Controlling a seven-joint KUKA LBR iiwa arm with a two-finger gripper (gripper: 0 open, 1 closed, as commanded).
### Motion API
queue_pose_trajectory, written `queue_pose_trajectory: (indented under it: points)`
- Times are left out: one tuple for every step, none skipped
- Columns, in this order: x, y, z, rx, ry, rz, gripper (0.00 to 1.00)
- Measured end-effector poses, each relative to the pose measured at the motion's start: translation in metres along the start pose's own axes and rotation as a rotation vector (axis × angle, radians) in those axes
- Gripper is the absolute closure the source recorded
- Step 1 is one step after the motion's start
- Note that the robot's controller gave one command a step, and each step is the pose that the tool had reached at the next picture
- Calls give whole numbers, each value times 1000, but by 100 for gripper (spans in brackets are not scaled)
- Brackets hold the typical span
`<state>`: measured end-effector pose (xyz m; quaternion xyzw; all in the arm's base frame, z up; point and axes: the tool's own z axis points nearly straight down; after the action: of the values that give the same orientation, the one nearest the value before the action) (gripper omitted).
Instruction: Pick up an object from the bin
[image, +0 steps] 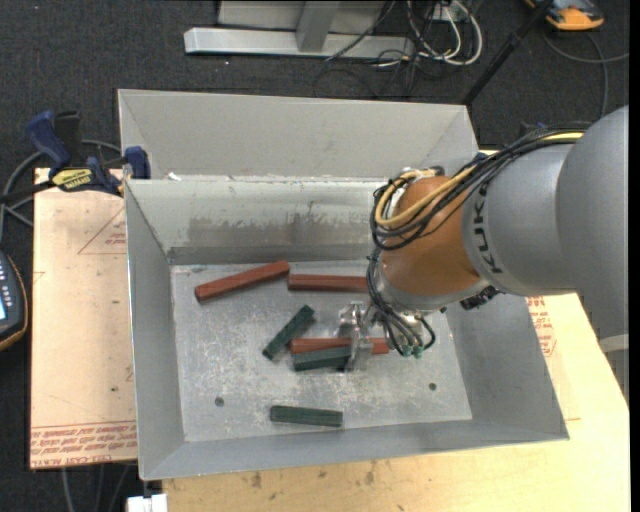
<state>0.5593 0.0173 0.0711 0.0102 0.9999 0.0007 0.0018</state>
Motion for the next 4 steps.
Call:
queue_pose_trajectory:
  points:
    - [-22, 12, -144, 1, -7, -336, 100]
    - [-20, 12, -141, 0, 0, -335, 0]
    - [-32, -39, -96, 0, 5, -628, 0]
    - [14, -21, -12, -3, 8, -375, 0]
